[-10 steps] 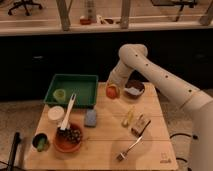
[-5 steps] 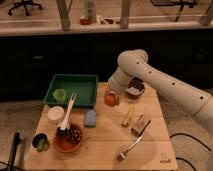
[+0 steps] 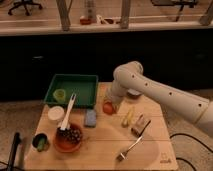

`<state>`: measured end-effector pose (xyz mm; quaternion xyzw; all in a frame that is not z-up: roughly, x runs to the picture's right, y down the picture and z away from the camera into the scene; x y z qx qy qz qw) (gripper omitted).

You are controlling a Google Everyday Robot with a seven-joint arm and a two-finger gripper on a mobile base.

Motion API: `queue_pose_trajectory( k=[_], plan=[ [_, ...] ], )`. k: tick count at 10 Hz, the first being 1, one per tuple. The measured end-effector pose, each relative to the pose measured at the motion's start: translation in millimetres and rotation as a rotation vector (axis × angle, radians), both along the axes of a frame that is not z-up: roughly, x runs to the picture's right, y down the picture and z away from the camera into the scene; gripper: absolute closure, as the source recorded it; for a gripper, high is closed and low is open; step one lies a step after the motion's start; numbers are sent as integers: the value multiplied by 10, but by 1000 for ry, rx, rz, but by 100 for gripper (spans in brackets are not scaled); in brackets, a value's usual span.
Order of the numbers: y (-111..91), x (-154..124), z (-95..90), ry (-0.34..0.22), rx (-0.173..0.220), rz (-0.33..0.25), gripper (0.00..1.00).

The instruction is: Place apple in table surface

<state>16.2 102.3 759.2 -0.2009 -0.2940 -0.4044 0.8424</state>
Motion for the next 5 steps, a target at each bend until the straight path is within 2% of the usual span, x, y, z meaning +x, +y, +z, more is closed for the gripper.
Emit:
queue_pose_trajectory(
  k=[2,5],
  plan=[
    [209,-78,156,18,-10,3,100],
    [416,-135,303,35,-32,16,100]
  ],
)
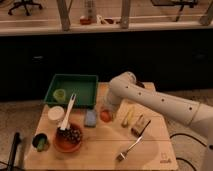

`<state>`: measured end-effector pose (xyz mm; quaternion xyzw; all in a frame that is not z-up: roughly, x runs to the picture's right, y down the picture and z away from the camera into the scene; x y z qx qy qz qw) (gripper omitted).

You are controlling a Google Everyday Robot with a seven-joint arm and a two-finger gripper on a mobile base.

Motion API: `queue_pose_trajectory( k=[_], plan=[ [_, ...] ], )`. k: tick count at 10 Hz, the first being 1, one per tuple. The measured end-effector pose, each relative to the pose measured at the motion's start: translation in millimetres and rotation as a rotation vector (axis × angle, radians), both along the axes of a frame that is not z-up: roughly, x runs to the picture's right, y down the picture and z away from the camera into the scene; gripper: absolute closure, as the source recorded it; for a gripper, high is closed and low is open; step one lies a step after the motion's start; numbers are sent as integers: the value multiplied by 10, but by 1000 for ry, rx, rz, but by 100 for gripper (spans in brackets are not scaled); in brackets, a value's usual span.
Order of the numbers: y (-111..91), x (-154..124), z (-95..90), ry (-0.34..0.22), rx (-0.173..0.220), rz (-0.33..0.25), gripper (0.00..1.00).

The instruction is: Place apple in table surface

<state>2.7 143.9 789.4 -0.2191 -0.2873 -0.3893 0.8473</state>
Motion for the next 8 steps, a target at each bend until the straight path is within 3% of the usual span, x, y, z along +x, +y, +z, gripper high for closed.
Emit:
queue_pose_trajectory(
  k=[6,8],
  plan=[
    [314,-39,333,42,-13,60,99],
    [338,-20,385,57,-13,90,80]
  ],
)
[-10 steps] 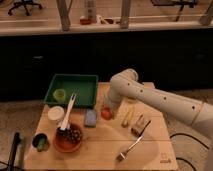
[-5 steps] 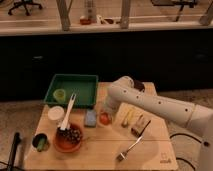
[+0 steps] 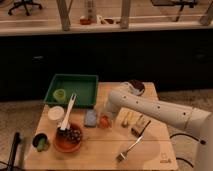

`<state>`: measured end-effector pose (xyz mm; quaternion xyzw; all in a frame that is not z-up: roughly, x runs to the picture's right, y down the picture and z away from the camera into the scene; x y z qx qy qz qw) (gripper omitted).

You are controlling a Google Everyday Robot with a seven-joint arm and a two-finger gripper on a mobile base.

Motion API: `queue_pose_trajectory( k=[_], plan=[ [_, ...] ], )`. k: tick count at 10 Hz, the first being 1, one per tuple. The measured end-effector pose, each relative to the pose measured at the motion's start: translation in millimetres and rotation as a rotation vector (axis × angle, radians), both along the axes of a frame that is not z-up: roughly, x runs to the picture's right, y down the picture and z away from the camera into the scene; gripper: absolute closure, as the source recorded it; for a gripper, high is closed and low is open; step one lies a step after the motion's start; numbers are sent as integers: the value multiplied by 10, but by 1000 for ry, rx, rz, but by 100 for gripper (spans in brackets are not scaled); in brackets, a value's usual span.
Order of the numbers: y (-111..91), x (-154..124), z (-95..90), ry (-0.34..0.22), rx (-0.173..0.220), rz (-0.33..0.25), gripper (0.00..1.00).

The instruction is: Place apple in table surface

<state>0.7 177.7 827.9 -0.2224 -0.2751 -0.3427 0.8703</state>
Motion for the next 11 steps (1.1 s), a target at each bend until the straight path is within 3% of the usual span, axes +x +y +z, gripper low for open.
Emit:
queue_pose_trajectory(
  k=[6,11],
  plan=[
    [-8,-2,65,9,-6,22,22],
    [-45,7,90,13,2,29,20]
  ],
)
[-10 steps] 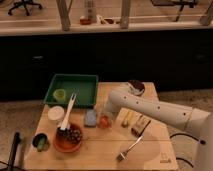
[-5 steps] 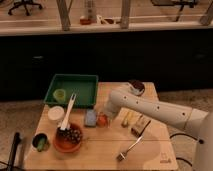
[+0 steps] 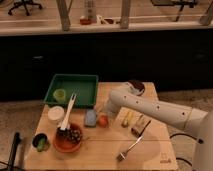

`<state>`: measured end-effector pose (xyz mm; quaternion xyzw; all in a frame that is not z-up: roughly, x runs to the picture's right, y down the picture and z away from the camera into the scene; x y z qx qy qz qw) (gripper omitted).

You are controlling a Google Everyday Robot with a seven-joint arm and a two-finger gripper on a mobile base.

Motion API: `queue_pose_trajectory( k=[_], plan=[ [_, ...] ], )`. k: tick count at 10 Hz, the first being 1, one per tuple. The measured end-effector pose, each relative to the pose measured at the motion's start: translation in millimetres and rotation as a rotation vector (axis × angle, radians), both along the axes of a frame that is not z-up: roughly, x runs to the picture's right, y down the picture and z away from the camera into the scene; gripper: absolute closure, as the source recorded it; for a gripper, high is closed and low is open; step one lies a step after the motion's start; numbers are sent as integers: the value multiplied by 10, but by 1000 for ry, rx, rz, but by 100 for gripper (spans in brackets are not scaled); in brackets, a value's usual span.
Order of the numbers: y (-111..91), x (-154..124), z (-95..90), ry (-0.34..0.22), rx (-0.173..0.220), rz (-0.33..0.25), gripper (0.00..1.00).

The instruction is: Place apple in table surface

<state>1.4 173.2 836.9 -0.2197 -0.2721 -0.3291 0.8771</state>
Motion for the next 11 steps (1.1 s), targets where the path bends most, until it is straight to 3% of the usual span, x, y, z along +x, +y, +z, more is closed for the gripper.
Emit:
queue_pose_trajectory(
  k=[7,11],
  plan=[
    [-41,26,7,14,7,-13,20],
    [-109,71,-3,26,-3,-47,20]
  ],
)
